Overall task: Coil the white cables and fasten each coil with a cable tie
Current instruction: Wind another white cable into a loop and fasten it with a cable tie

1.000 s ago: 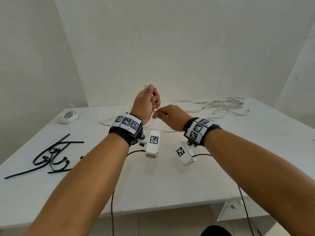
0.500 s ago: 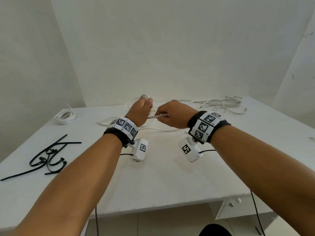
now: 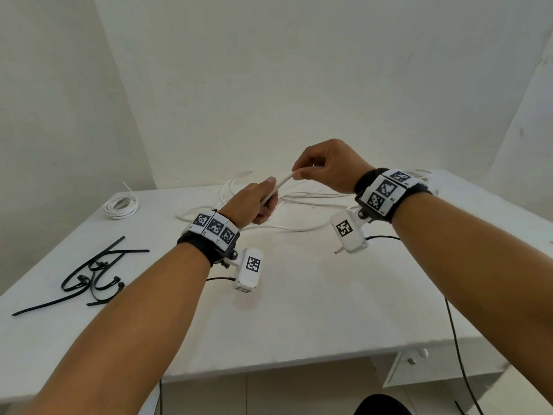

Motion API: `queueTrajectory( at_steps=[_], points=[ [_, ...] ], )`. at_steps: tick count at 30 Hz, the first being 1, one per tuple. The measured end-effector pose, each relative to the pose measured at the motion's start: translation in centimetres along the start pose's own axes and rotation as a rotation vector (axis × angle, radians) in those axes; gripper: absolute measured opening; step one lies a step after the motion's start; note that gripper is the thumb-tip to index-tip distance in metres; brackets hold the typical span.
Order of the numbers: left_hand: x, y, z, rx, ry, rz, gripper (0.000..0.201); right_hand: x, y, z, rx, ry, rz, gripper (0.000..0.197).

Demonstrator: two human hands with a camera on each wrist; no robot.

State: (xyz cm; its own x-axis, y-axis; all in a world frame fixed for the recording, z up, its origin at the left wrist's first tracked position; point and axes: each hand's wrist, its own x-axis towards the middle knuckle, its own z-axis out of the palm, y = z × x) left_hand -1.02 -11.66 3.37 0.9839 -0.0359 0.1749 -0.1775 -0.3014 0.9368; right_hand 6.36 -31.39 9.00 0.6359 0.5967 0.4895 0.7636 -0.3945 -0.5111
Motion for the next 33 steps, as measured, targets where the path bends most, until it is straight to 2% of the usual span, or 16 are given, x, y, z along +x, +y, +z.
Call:
queueTrajectory(
  at_steps=[3,7,15,19,25,28,31,33],
  points=[
    [-0.3,0.5,0.4,-0.130,-0.040,0.053,0.044,-0.1,0.7,0.1,0.067,0.025,0.018,0.010],
    [-0.5,1.5,0.5,-0.240,-0.062,0.089,0.052,-0.6,0.9,0.7,0.190,0.040,0.084,0.016],
    [-1.0,3.2,0.7,-0.563,-0.033,0.101,0.048,-0.5,0.0,3.6,0.318,0.019,0.121,0.035],
    [-0.7,3.5,0.7,-0.726,-0.016,0.170,0.042,-0.1,-0.9,4.4,0.334,-0.005,0.118,0.042],
    [-0.3,4.8,0.7,-0.885,0.140,0.260,0.034,-0.3,-1.7,5.7,0.181,-0.104,0.147,0.037],
    [0.7,4.9,0.3,-0.950,0.323,0.295,0.034,-0.7,-1.4,6.7,0.164,-0.159,0.155,0.024],
    [1.5,4.8,-0.8,-0.933,0.524,0.336,0.032,-1.2,-1.2,7.7,0.060,-0.203,0.147,0.033],
    [1.8,4.6,-1.3,-0.884,0.609,0.324,0.030,-1.7,-1.4,8.1,0.015,-0.232,0.126,0.034]
  ],
)
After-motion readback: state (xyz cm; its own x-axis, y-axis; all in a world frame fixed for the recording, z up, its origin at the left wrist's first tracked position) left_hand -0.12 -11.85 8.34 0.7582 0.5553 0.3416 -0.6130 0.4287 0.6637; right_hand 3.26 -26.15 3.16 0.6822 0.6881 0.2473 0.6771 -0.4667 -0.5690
